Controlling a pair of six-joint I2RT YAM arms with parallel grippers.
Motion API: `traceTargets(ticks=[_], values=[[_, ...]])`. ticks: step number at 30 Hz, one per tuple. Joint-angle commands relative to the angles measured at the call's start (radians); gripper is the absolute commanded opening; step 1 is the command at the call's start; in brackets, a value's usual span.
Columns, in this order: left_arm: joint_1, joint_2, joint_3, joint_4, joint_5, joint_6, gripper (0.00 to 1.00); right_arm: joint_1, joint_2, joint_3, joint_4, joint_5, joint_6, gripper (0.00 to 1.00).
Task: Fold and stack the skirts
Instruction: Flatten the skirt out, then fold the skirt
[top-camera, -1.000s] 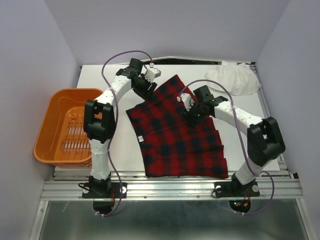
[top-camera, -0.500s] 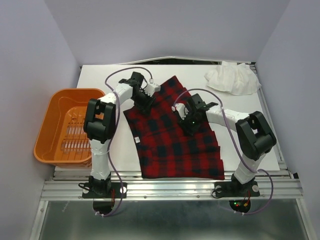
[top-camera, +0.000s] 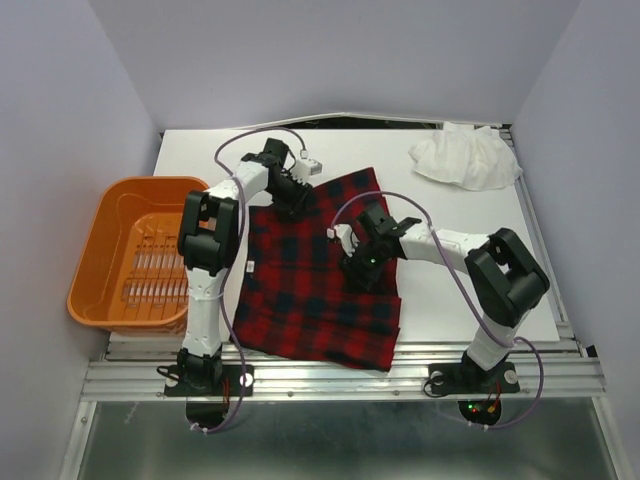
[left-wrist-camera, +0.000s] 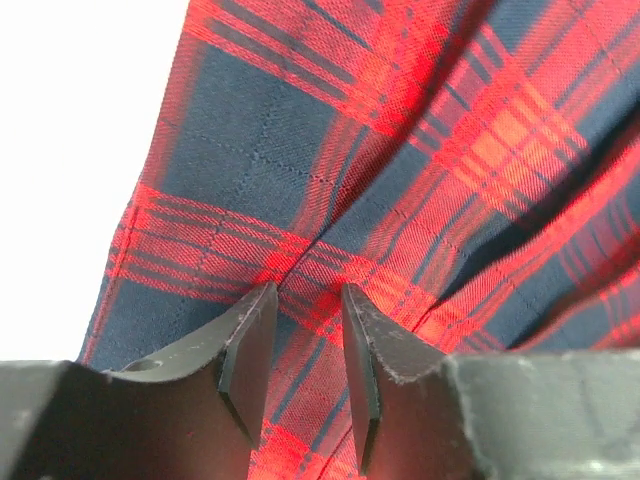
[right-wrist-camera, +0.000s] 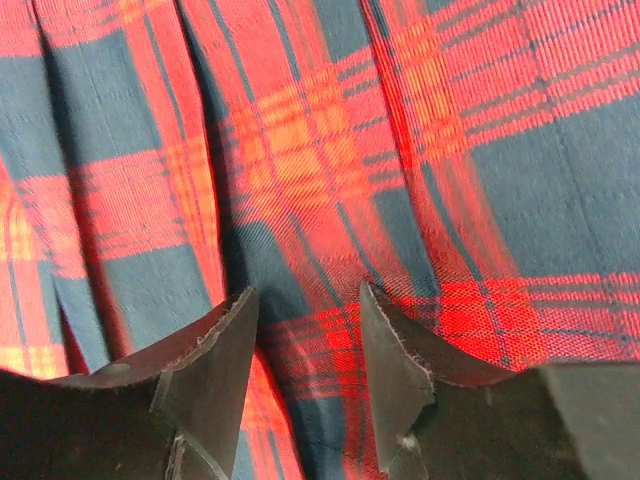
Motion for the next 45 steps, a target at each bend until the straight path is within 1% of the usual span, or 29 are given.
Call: traceTargets(ticks=[1,2,4,5,6,7,8,9,11,12,13,15,18,19,22,26,27,30,33,36,38,41,42,43,44,45], values=[[-0.007,-0.085,-0.173,-0.067,0.054,0.045,0.43,0.009,-0.038,-0.083,-0.132,-0.016,-0.038,0.5],[-0.007,-0.124,-0.189,-0.07,0.065,0.069,0.43,0.009,-0.051,-0.071,-0.141,-0.037,-0.052,0.51],[-0.006,-0.155,-0.201,-0.081,0.088,0.097,0.45,0.009,-0.074,-0.035,-0.176,-0.021,-0.07,0.54],[-0.004,-0.177,-0.194,-0.093,0.099,0.121,0.5,0.009,-0.078,0.018,-0.178,0.033,-0.078,0.59],[0.0,-0.188,-0.165,-0.097,0.119,0.125,0.52,0.009,-0.081,0.049,-0.178,0.054,-0.089,0.61],[0.011,-0.196,-0.148,-0.1,0.13,0.126,0.54,-0.016,-0.089,0.08,-0.175,0.07,-0.112,0.64],[0.014,-0.202,-0.123,-0.108,0.142,0.129,0.56,-0.032,-0.092,0.115,-0.173,0.073,-0.124,0.73],[0.019,-0.21,-0.079,-0.123,0.169,0.14,0.6,-0.05,-0.087,0.19,-0.169,0.064,-0.13,0.78],[0.023,-0.213,-0.024,-0.137,0.168,0.16,0.61,-0.096,-0.065,0.271,-0.16,0.081,-0.149,0.84],[0.023,-0.214,-0.008,-0.136,0.162,0.165,0.62,-0.112,-0.048,0.355,-0.152,0.091,-0.159,0.87],[0.023,-0.216,0.001,-0.134,0.151,0.169,0.62,-0.127,-0.004,0.399,-0.149,0.102,-0.179,0.88],[0.027,-0.216,0.029,-0.128,0.127,0.172,0.62,-0.173,0.064,0.51,-0.126,0.122,-0.202,0.89],[0.042,-0.211,0.046,-0.124,0.116,0.171,0.62,-0.207,0.126,0.587,-0.08,0.147,-0.265,0.9],[0.048,-0.211,0.044,-0.117,0.116,0.162,0.61,-0.219,0.146,0.621,-0.053,0.144,-0.315,0.91],[0.068,-0.196,0.049,-0.105,0.119,0.148,0.6,-0.23,0.219,0.664,0.017,0.131,-0.38,0.93],[0.088,-0.182,0.063,-0.102,0.127,0.132,0.59,-0.239,0.345,0.805,0.04,0.105,-0.4,0.97],[0.092,-0.185,0.048,-0.094,0.127,0.126,0.59,-0.248,0.389,0.819,0.064,0.096,-0.39,0.98],[0.102,-0.211,-0.014,-0.056,0.119,0.111,0.59,-0.258,0.434,0.822,0.144,0.064,-0.38,1.0],[0.112,-0.228,-0.054,-0.042,0.11,0.112,0.59,-0.267,0.475,0.804,0.178,0.061,-0.383,1.0],[0.129,-0.228,-0.063,-0.044,0.081,0.119,0.61,-0.267,0.502,0.772,0.175,0.042,-0.409,1.0],[0.146,-0.215,-0.043,-0.056,0.046,0.125,0.64,-0.267,0.518,0.743,0.153,0.03,-0.426,1.0],[0.166,-0.184,0.0,-0.111,0.029,0.181,0.67,-0.267,0.54,0.739,0.071,0.013,-0.46,1.0],[0.177,-0.163,0.012,-0.146,0.01,0.197,0.69,-0.267,0.56,0.744,0.04,-0.003,-0.469,0.98],[0.18,-0.153,0.03,-0.156,-0.002,0.207,0.7,-0.267,0.571,0.75,-0.029,-0.014,-0.48,0.95],[0.186,-0.139,0.034,-0.169,-0.016,0.229,0.71,-0.267,0.596,0.771,-0.064,-0.033,-0.5,0.89],[0.186,-0.136,0.034,-0.171,-0.021,0.243,0.71,-0.267,0.61,0.782,-0.099,-0.04,-0.503,0.86]])
